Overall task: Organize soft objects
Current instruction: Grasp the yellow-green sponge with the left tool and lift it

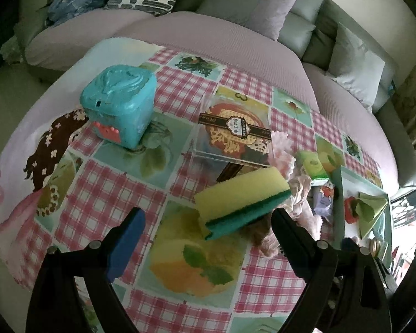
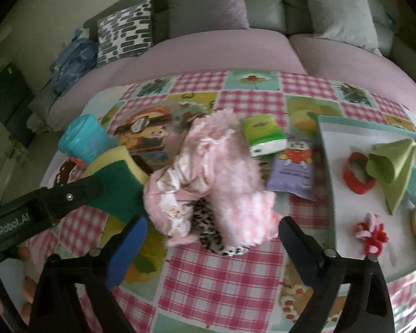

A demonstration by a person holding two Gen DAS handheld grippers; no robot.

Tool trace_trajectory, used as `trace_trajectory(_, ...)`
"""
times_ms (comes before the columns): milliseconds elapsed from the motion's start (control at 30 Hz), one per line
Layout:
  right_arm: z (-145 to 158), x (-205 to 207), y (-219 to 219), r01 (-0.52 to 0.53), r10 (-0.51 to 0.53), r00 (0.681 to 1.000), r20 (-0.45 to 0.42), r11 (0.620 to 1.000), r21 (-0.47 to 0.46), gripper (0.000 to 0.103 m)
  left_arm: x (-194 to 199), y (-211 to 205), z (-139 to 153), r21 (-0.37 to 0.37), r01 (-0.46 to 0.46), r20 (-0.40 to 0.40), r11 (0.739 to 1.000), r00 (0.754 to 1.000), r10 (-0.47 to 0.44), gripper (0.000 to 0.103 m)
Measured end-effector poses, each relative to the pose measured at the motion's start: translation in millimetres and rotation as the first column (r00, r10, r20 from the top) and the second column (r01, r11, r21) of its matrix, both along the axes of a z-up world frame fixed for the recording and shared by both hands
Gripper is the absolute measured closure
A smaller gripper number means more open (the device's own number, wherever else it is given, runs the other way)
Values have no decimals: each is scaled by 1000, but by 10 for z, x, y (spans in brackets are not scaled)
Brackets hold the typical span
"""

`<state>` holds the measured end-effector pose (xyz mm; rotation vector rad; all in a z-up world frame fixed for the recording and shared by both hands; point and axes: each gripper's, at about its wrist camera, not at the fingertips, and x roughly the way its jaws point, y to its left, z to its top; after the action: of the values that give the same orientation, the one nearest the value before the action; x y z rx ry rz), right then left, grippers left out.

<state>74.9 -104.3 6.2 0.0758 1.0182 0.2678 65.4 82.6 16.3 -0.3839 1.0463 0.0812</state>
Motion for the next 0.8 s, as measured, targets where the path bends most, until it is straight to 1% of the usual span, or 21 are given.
trace_trajectory(133,-48,31,93,-30,30,999,-12,1000,3,20,27,-5,-21,8,21,3,1000,1000,-21,11)
trace_trajectory(200,-62,45,131,-44,45,999,-15,999,10,22,45,-1,-41,4,31,3,1000,1000,-31,11)
trace_trajectory(300,-85,60,185,-60,61,998,-17,998,15,31,78,1,-69,3,51,5,999,999,-51,11)
trace_trajectory(400,-119,82,245,-74,74,997,-22,997,9,33,105,-1,-83,1,69,10,998,998,-69,13)
trace_trajectory(467,-126,86,274,-83,83,996,-21,997,6,36,122,-3,-84,-5,79,18,997,997,-79,15)
trace_trajectory(600,-133,96,349,-108,108,994,-15,994,4,47,153,-5,-90,-6,94,29,996,995,-94,16)
trace_trajectory(667,-138,94,363,-116,116,993,-17,993,6,47,161,-11,-87,-1,102,36,995,994,-102,16)
trace_trajectory(700,-137,92,370,-120,120,993,-16,993,4,47,168,-12,-84,-1,105,39,994,994,-105,17)
trace_trajectory(800,-141,83,393,-132,132,991,-18,991,8,53,186,-31,-93,-9,127,48,992,991,-126,30)
